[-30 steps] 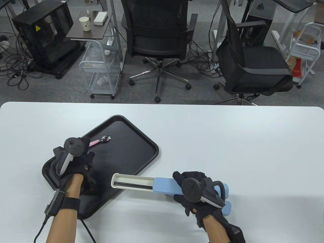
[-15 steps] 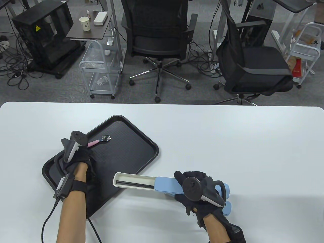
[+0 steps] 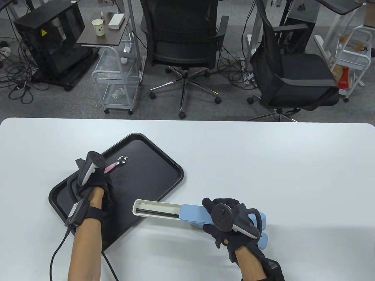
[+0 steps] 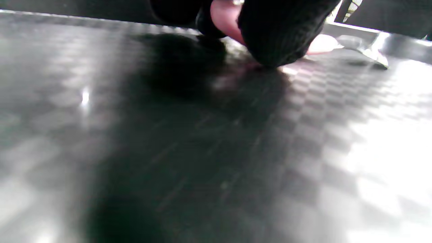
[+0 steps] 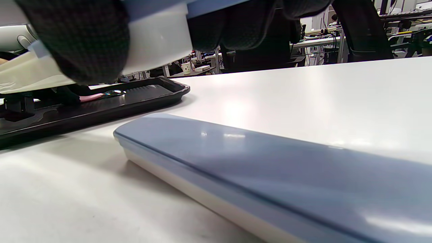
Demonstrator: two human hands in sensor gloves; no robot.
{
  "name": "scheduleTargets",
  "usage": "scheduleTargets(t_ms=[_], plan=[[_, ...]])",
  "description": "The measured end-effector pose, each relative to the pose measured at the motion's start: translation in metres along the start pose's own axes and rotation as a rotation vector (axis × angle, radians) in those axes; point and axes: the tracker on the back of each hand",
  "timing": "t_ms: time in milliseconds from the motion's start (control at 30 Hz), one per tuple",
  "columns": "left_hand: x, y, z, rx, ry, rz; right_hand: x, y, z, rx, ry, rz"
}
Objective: Slide to open lunch boxes and place utensils
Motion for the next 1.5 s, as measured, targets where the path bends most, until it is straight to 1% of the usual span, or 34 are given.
scheduleTargets(t_ms=[33, 167, 400, 500, 567, 733, 767, 900, 1033, 1100, 1167, 1267, 1333, 1433, 1500], plan=[[-0.001, -0.001, 0.0, -0.012, -0.024, 0.0, 0.0, 0.0, 0.0, 0.0, -0.001, 0.001], [-0.003, -0.006, 0.003, 0.026, -0.054, -0.011, 0.0, 0.0, 0.0, -0.001, -0.002, 0.003], [-0.015, -0.013, 0.001, 0.129, -0.082, -0.046, -0.001, 0.0, -0.002, 0.005, 0.005, -0.001], [-0.024, -0.014, 0.004, 0.111, -0.096, -0.087, -0.001, 0.0, -0.002, 0.006, 0.004, -0.003], [-0.033, -0.014, 0.01, 0.062, -0.112, -0.124, -0.001, 0.001, -0.001, 0.009, 0.003, -0.003], [-0.068, -0.019, 0.031, -0.002, -0.172, -0.265, -0.001, 0.002, -0.001, 0.013, 0.0, 0.002], [-0.078, -0.019, 0.034, -0.018, -0.19, -0.307, -0.001, 0.002, -0.001, 0.014, 0.0, 0.002], [-0.116, -0.015, 0.037, -0.052, -0.225, -0.458, 0.0, 0.001, 0.001, 0.007, -0.008, -0.001], [-0.15, -0.009, 0.038, -0.075, -0.246, -0.574, 0.0, 0.0, 0.002, 0.002, -0.01, -0.003], [-0.17, -0.008, 0.035, -0.062, -0.235, -0.639, 0.0, 0.0, 0.002, 0.003, -0.007, -0.003], [-0.189, -0.007, 0.031, -0.027, -0.266, -0.696, 0.0, 0.0, 0.002, 0.0, -0.007, -0.004], [-0.206, -0.006, 0.024, 0.0, -0.307, -0.752, 0.0, 0.001, 0.003, -0.004, -0.008, -0.003], [-0.211, -0.006, 0.015, 0.026, -0.335, -0.778, 0.0, 0.001, 0.003, -0.008, -0.009, 0.0], [-0.213, -0.008, 0.007, 0.087, -0.334, -0.784, 0.0, 0.001, 0.003, -0.011, -0.007, 0.002], [-0.213, -0.006, 0.003, 0.115, -0.355, -0.787, -0.001, 0.001, 0.003, -0.011, -0.005, 0.008]])
Point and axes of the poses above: the tracker on the back of each hand, its own y axis roughly to the little-finger side, its own x axis roughly from the wrist to the fingertips, z = x × y, and after that the axes turned 1 degree about x, right-handed
